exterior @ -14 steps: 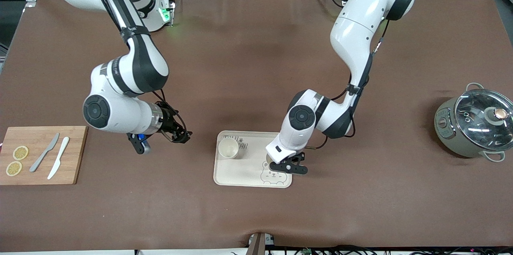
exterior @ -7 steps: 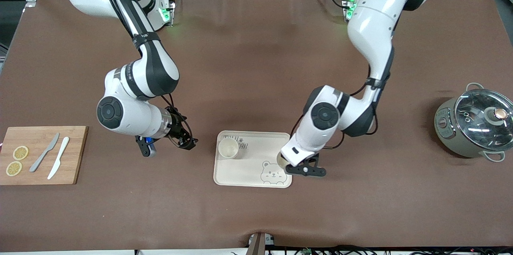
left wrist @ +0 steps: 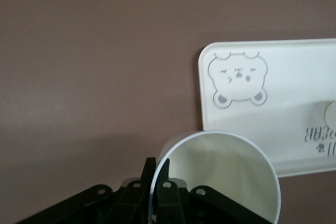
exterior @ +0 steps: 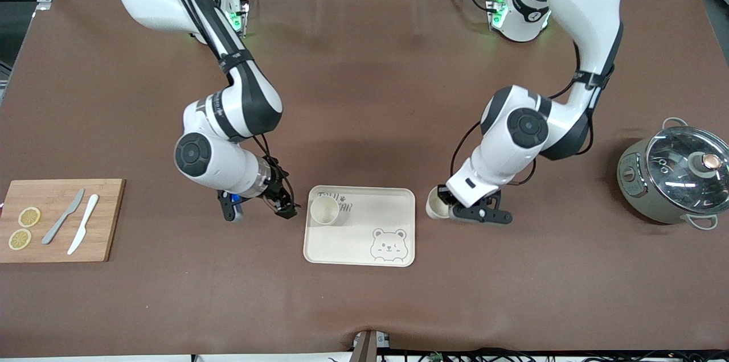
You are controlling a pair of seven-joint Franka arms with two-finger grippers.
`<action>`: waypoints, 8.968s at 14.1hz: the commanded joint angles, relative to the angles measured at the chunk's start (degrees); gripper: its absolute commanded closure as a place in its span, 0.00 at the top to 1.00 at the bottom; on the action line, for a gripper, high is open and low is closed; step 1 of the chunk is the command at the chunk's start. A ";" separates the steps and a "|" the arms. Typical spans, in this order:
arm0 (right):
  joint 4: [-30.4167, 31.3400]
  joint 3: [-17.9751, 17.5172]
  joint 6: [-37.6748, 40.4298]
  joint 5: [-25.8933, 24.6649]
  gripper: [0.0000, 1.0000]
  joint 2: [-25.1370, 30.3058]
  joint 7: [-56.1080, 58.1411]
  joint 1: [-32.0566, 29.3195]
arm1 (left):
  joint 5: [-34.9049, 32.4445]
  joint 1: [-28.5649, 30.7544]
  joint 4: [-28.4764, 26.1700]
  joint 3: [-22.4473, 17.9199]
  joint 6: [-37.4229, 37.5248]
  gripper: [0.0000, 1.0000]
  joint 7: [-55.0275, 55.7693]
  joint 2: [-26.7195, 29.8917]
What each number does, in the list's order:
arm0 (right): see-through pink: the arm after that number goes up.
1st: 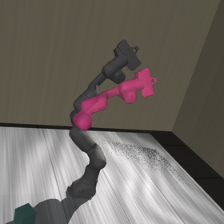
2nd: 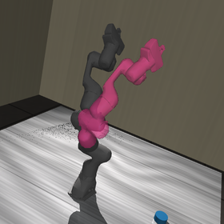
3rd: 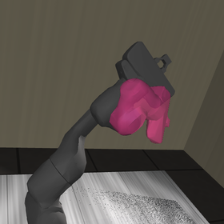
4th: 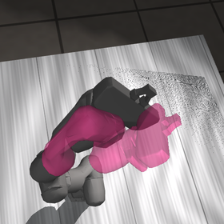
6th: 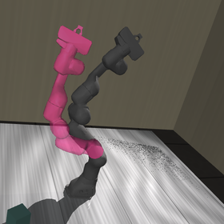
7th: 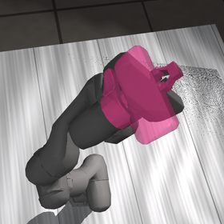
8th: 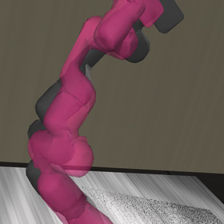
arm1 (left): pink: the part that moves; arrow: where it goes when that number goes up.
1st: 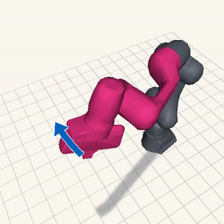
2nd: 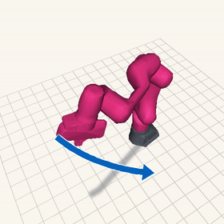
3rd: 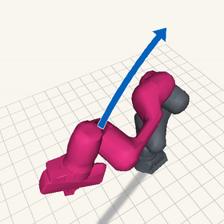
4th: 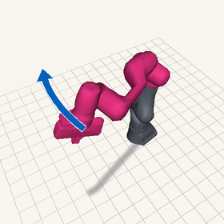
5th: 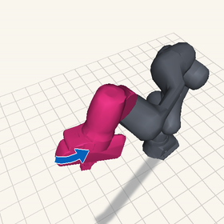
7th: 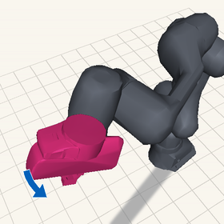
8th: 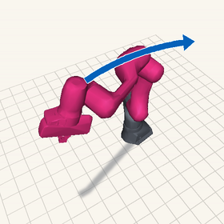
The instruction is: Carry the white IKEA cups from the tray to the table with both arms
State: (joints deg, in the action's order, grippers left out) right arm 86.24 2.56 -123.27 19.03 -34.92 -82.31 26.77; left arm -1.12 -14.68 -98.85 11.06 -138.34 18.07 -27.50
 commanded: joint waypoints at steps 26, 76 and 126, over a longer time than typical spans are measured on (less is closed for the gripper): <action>-2.22 0.51 -11.46 -6.20 0.65 -8.41 -9.36 5.75 | -0.64 56.43 -43.96 38.24 -22.76 0.00 -24.22 17.56; 14.21 0.69 5.68 -13.85 0.00 16.29 44.08 -14.81 | -23.93 63.81 -35.53 33.41 -23.20 0.17 -22.99 2.28; -6.79 -0.52 24.82 -15.25 1.00 17.59 85.04 -28.87 | -13.29 58.48 9.29 48.45 42.09 1.00 -12.36 13.52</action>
State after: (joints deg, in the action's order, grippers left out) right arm 80.23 5.84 -100.69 4.55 -18.97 2.88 -1.37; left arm -15.27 47.51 -90.98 60.23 -98.90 4.34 -14.49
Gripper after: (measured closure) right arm 0.000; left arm 0.000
